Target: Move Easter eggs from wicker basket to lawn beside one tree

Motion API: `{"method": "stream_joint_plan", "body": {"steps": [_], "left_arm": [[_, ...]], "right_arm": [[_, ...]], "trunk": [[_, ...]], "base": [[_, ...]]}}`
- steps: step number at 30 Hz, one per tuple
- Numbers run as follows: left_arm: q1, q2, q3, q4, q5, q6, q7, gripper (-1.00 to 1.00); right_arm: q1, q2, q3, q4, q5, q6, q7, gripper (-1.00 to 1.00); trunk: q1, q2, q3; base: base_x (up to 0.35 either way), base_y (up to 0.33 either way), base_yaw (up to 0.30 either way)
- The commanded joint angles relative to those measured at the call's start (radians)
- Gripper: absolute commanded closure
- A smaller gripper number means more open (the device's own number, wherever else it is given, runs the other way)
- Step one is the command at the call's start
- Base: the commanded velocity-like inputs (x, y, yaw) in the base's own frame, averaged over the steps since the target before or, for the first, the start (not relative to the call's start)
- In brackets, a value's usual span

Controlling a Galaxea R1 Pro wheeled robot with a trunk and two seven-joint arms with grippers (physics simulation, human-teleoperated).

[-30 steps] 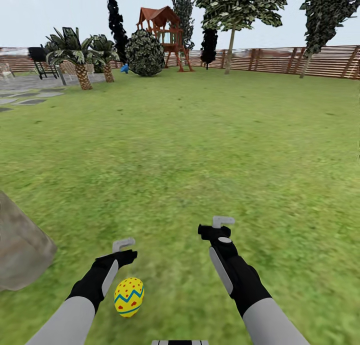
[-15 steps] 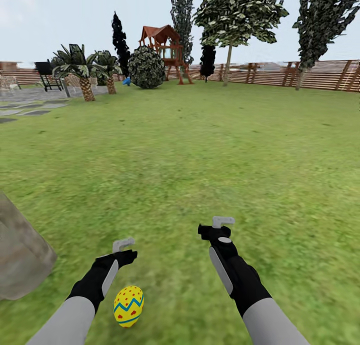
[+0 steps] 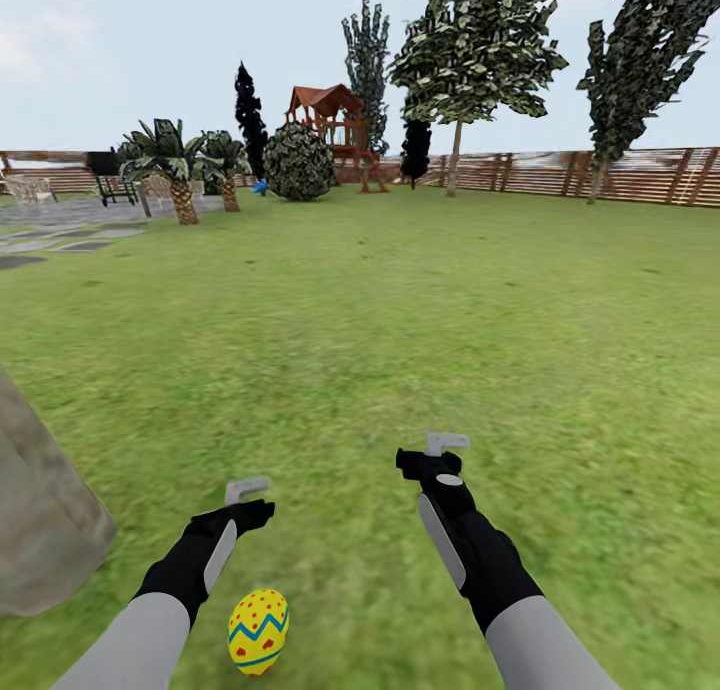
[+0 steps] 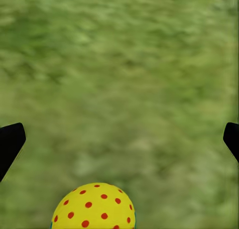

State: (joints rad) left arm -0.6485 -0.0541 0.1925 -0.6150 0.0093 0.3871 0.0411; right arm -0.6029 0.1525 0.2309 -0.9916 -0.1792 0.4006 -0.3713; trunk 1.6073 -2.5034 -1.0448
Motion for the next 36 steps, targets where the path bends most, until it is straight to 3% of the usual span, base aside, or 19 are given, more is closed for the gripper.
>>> {"method": "stream_joint_plan", "body": {"steps": [1,16,32,36], "left_arm": [[0.0,-0.001,0.004,-0.002,0.001,0.006,0.002,-1.0],[0.0,-0.002,0.004,-0.002,-0.004,0.006,0.001,-1.0],[0.0,-0.005,0.003,-0.001,-0.004,0.026,-0.004,-1.0],[0.001,-0.004,0.003,0.037,-0.001,0.032,-0.006,-1.0]], "right_arm": [[0.0,-0.001,0.003,-0.001,-0.01,0.003,-0.009,-1.0],[0.0,-0.001,0.001,-0.002,-0.011,0.003,-0.009,-1.0],[-0.001,-0.003,0.0,-0.002,-0.011,0.003,-0.009,-1.0],[0.0,-0.003,-0.001,-0.002,-0.011,0.003,-0.009,-1.0]], "trunk": [[-0.001,0.0,0.003],[-0.007,0.003,0.065],[-0.069,0.115,0.116],[-0.084,0.143,0.128]], "base": [[0.0,0.0,0.188],[0.0,0.0,0.146],[0.0,0.0,0.005],[0.0,0.0,0.0]]}}
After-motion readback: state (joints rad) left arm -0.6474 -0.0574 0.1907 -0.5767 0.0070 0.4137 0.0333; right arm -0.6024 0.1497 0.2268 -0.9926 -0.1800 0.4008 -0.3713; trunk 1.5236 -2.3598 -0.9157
